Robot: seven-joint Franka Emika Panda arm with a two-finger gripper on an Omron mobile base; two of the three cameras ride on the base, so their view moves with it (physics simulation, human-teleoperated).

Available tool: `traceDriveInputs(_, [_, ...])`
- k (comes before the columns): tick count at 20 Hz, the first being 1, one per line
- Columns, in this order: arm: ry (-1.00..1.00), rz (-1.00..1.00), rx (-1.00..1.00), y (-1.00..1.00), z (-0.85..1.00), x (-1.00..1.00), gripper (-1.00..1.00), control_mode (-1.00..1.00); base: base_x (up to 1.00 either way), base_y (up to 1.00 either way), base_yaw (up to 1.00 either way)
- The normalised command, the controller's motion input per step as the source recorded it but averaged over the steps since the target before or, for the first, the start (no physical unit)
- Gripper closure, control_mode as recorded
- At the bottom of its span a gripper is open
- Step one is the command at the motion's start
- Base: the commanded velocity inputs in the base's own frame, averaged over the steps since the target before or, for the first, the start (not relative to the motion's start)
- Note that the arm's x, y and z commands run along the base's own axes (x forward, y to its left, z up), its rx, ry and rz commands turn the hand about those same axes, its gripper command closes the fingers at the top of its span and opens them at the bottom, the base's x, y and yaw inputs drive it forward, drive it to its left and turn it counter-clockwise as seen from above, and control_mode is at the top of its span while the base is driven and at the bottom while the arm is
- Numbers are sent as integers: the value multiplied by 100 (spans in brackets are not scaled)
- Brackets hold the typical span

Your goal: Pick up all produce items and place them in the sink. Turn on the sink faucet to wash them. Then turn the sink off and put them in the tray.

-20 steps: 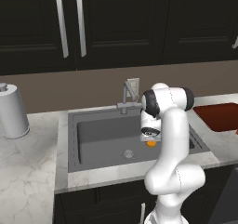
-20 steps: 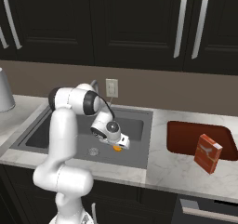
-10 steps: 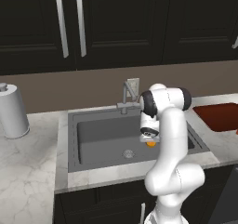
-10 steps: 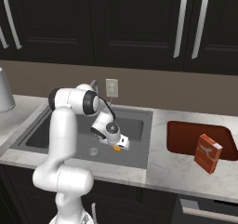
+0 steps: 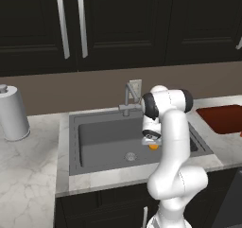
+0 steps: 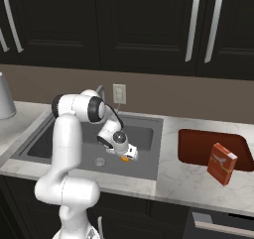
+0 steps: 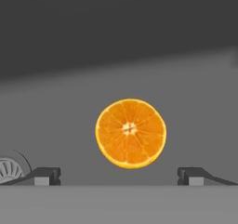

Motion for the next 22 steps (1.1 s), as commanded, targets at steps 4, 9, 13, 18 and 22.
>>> traceDriveInputs(4, [0, 0, 0, 0, -1, 9, -100, -100, 0, 0, 0])
traceDriveInputs(9, [0, 0, 0, 0, -6, 8, -100, -100, 0, 0, 0])
traceDriveInputs(13, [0, 0, 0, 0, -10, 5, -100, -100, 0, 0, 0])
traceDriveInputs(18, [0, 0, 0, 0, -10, 8, -100, -100, 0, 0, 0])
traceDriveInputs(22, [0, 0, 0, -2, -8, 10, -100, -100, 0, 0, 0])
